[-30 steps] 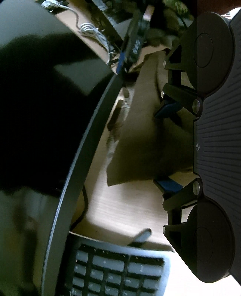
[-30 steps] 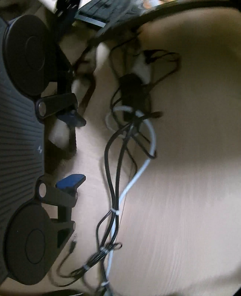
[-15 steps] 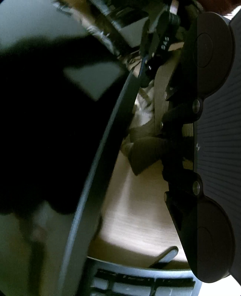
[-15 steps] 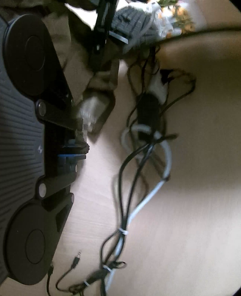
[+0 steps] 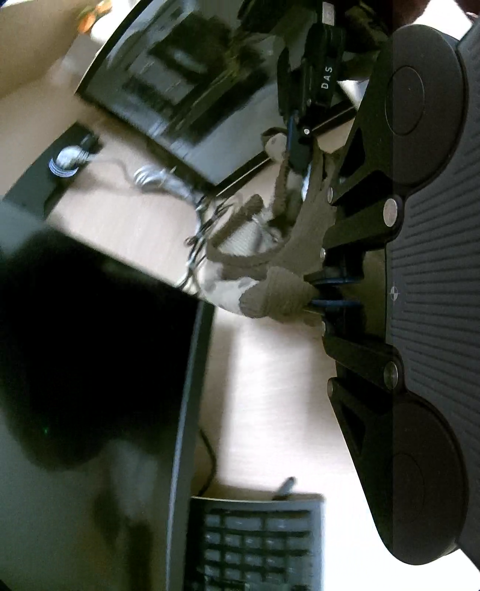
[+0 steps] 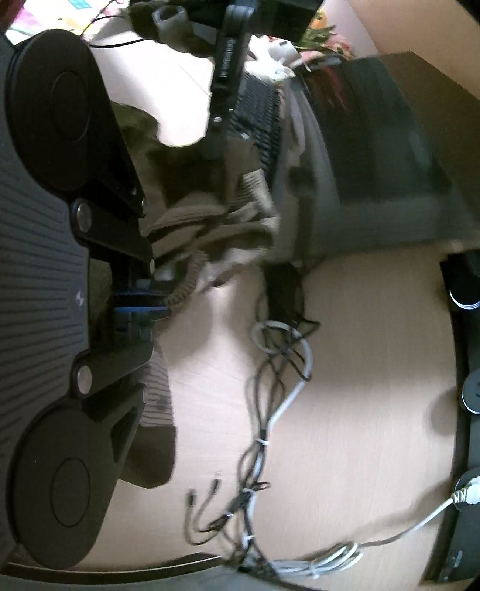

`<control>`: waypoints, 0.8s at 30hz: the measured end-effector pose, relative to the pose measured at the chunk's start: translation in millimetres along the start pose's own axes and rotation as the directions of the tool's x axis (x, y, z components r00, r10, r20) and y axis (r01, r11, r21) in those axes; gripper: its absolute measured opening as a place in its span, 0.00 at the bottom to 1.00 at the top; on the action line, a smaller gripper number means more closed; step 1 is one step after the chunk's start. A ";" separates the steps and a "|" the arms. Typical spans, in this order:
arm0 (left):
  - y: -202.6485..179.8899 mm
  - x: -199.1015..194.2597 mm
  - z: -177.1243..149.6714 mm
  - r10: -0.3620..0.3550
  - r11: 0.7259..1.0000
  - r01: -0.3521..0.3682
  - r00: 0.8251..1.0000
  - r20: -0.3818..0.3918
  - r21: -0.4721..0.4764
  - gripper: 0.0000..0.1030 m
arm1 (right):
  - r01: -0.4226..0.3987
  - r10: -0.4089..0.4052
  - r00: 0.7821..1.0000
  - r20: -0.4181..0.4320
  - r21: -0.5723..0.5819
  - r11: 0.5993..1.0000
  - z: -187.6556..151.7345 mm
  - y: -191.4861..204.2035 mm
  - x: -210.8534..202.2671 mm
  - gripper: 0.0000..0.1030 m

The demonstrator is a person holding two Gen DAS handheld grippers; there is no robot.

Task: Fold clothes

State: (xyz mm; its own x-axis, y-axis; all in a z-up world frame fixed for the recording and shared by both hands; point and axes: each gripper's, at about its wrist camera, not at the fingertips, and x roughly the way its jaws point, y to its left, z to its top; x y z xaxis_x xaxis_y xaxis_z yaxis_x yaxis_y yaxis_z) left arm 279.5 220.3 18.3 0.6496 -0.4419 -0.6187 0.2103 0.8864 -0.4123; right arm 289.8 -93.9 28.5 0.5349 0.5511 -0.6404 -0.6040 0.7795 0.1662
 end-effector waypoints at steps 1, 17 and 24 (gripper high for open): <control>-1.2 -3.5 -5.7 -0.005 1.000 0.005 1.000 -0.009 0.001 0.08 | 0.001 -0.001 1.000 -0.011 0.009 1.000 -8.1 4.1 -4.8 0.05; 27.6 -55.5 -11.2 -0.108 0.945 0.099 0.994 -0.010 -0.310 0.76 | 0.059 -0.059 0.990 -0.129 -0.003 0.998 -108.1 51.5 -11.9 0.07; -2.5 -6.5 -43.8 0.121 0.992 -0.123 0.965 -0.233 0.006 0.71 | 0.026 -0.025 0.997 -0.070 0.011 1.000 -87.7 40.3 -70.5 0.37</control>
State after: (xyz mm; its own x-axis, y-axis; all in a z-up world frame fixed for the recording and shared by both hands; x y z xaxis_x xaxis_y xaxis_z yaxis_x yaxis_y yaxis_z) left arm 242.8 214.9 -5.9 0.4821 -0.3512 -0.8026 0.1336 0.9349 -0.3288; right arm 175.9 -127.5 14.6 0.5069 0.5092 -0.6956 -0.5837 0.7965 0.1578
